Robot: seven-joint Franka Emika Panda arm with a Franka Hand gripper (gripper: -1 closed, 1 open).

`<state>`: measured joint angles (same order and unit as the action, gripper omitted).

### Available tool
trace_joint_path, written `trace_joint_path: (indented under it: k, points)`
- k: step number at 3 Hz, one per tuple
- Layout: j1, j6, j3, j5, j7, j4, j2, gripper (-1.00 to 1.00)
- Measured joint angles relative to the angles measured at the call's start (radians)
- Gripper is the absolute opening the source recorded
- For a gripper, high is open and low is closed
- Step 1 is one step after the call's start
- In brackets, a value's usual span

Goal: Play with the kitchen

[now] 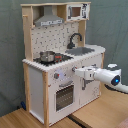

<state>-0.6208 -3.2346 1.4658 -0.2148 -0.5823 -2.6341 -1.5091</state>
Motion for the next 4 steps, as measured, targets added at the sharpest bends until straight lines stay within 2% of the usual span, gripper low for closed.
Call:
trace_joint_path:
  k: [2,3,4]
  points:
    - [-0.119,-0.156,-0.005,0.0,-0.073,-0.004,0.0,1.0]
    - [-0.187,-0.188,0.042,0.003,-0.1,0.04,0.001,1.0]
    - [-0.101,-0.17,0.0,0.012,-0.095,0.004,0.005,1.0]
